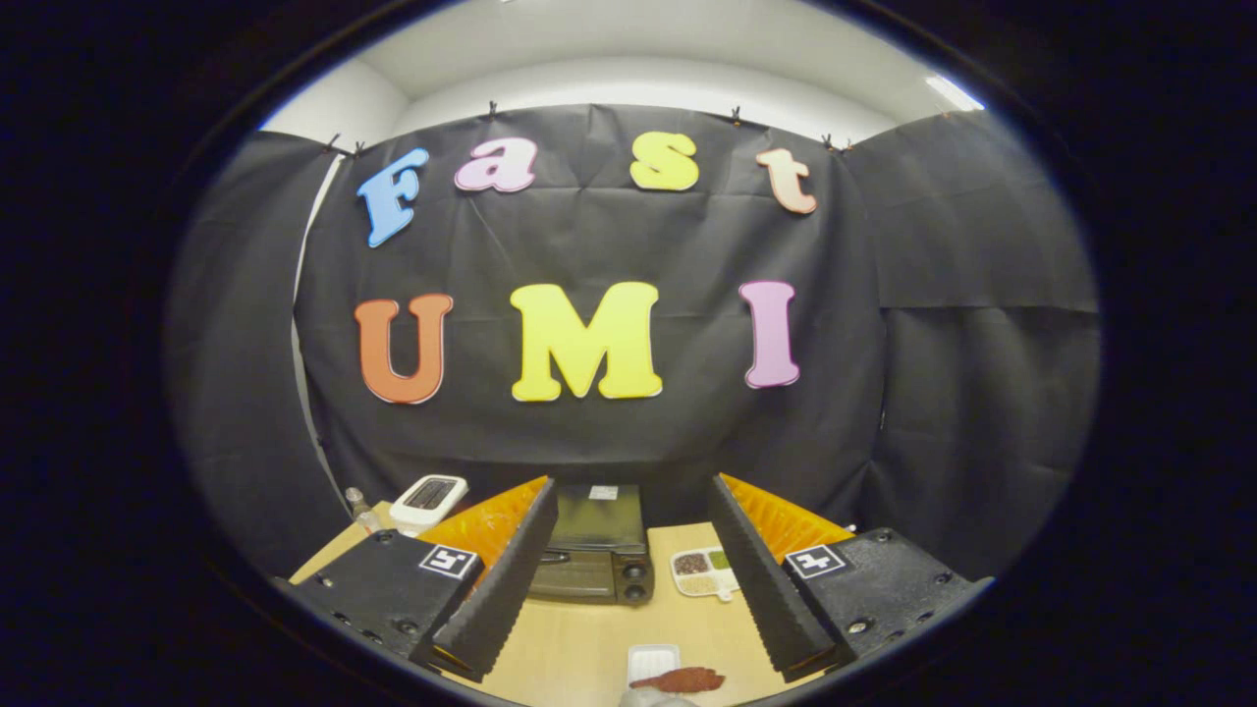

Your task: Open the toaster oven, put the food inside, and close the toaster oven door.

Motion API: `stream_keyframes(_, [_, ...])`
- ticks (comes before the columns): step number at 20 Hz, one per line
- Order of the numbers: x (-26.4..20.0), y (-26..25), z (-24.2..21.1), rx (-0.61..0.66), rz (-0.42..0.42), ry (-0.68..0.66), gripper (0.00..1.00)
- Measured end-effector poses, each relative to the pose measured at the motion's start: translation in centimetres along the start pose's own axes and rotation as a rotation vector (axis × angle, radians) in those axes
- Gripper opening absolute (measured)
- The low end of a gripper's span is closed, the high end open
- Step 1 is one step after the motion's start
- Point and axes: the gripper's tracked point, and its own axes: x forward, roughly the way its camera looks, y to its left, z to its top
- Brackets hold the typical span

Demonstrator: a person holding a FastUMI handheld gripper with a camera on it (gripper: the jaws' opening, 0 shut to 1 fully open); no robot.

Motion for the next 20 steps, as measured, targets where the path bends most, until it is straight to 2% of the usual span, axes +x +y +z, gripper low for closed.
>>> stream_keyframes(5, [7.0,6.0,-6.9,0.003,0.015,0.074,0.99])
stream_keyframes(13, [17.5,10.8,-16.7,-0.052,0.004,0.227,0.99])
stream_keyframes(16, [19.1,11.0,-19.1,-0.068,-0.003,0.284,0.99])
stream_keyframes(20, [19.2,11.0,-19.3,-0.044,-0.004,0.28,1.0])
